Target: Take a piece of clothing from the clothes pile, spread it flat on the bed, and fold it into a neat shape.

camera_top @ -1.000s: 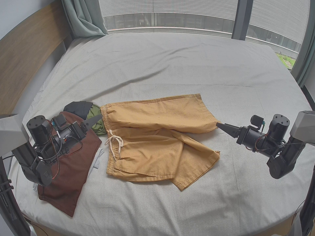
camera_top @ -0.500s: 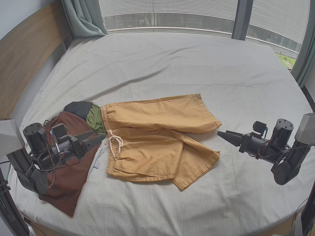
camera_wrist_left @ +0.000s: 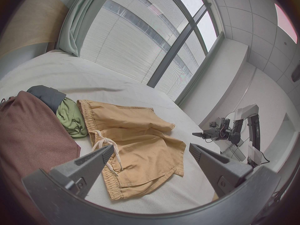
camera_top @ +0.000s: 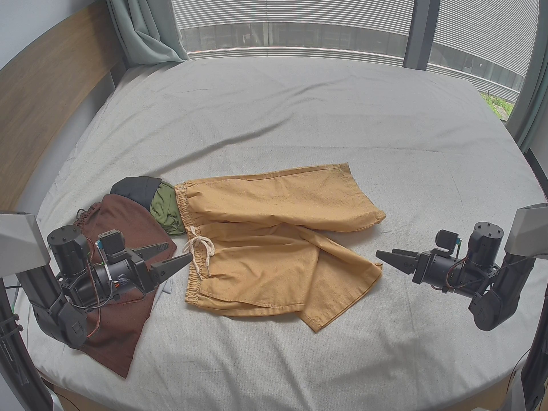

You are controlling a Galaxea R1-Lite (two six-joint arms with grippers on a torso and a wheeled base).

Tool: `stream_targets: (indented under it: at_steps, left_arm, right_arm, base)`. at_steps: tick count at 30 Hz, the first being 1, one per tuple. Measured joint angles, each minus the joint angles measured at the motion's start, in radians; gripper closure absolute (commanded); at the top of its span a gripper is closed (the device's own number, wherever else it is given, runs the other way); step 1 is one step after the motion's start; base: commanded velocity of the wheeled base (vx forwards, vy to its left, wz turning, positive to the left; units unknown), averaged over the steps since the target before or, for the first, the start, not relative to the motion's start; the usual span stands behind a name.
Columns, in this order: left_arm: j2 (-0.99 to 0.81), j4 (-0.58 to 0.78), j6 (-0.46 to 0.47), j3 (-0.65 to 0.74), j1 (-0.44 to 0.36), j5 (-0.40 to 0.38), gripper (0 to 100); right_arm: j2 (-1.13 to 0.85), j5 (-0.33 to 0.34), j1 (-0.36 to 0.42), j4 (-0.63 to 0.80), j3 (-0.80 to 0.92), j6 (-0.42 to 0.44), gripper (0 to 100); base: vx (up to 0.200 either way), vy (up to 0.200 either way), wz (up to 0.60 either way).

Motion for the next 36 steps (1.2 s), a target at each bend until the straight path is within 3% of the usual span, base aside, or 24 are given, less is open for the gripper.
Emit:
stream_targets:
  at_steps: [16,25,36]
  left_arm:
    - [0.01,0.0,0.026,0.001,-0.003,-0.001,0]
    - [0.014,0.0,0.026,0.001,-0.003,-0.001,0]
    - [0.021,0.0,0.028,0.001,-0.002,-0.001,0]
  right_arm:
    - [0.15,-0.002,-0.014,0.0,-0.018,0.017,0]
    - [0.209,-0.052,-0.009,0.0,-0.067,0.17,0]
    - [0.255,-0.101,0.002,-0.001,-0.143,0.272,0]
  base:
    - [0.0,0.0,0.0]
    - [0.0,0.0,0.0]
    - [0.0,0.0,0.0]
